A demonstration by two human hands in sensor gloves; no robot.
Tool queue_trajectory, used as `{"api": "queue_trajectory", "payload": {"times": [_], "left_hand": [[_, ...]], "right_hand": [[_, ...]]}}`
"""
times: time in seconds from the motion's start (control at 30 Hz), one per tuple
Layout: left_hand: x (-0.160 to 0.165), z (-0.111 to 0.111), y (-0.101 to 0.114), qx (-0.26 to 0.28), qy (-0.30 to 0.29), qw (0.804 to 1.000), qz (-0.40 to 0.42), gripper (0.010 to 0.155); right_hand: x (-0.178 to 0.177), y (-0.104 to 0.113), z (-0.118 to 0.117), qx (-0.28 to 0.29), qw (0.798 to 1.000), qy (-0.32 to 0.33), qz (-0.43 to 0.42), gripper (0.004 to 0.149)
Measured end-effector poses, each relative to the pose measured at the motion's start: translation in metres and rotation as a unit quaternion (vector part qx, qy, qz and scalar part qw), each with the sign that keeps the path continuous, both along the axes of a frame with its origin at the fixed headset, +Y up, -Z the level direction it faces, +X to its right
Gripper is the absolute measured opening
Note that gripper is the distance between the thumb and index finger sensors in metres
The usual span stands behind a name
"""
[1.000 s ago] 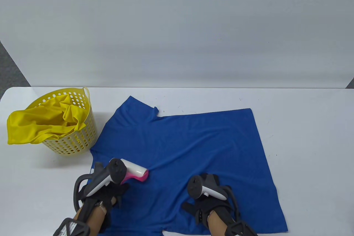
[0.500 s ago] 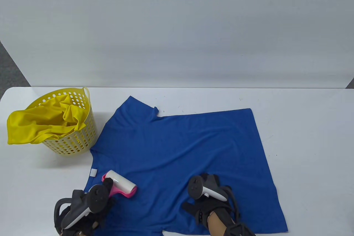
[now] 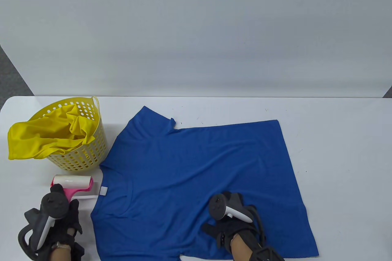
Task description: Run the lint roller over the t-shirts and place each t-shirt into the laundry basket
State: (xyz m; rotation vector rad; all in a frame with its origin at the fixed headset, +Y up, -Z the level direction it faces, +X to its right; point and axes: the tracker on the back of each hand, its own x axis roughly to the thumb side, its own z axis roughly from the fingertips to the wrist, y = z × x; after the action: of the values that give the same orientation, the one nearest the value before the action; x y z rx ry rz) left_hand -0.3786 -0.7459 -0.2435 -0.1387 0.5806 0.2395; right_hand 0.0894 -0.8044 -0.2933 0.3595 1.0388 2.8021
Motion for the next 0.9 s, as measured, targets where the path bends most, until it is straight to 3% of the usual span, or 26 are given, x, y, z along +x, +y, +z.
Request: {"api": "queue_trajectory", "payload": {"times": [0.3,0.43,0.5,0.57,0.67,0.77,0.9], "left_hand": [[-0.001,-0.01,-0.018,-0.093,0.019,0.995,-0.043,0.073],[0.005,-0.008,-0.01,-0.084,0.013,0.995,-0.046,0.074],[0.012,-0.004,0.0,-0.061,0.003,0.997,-0.039,0.081],[0.024,0.001,0.008,-0.038,-0.028,0.998,-0.028,0.088],[0.058,0.007,0.019,0.007,-0.141,0.99,-0.029,0.095],[0.108,0.006,0.022,0.017,-0.298,0.954,-0.023,0.092],[0.169,-0.003,0.026,0.0,-0.405,0.908,-0.104,0.092]], "right_hand": [[0.001,0.0,0.0,0.002,1.0,-0.004,-0.006,0.08],[0.003,0.003,-0.001,0.007,1.0,-0.009,-0.016,0.079],[0.007,0.007,-0.002,0.017,0.999,-0.016,-0.033,0.078],[0.011,0.012,-0.002,0.023,0.998,-0.024,-0.051,0.076],[0.028,0.034,-0.004,0.053,0.993,-0.061,-0.087,0.074],[0.049,0.058,-0.004,0.105,0.982,-0.104,-0.118,0.073],[0.075,0.072,-0.003,0.147,0.963,-0.165,-0.152,0.073]]}}
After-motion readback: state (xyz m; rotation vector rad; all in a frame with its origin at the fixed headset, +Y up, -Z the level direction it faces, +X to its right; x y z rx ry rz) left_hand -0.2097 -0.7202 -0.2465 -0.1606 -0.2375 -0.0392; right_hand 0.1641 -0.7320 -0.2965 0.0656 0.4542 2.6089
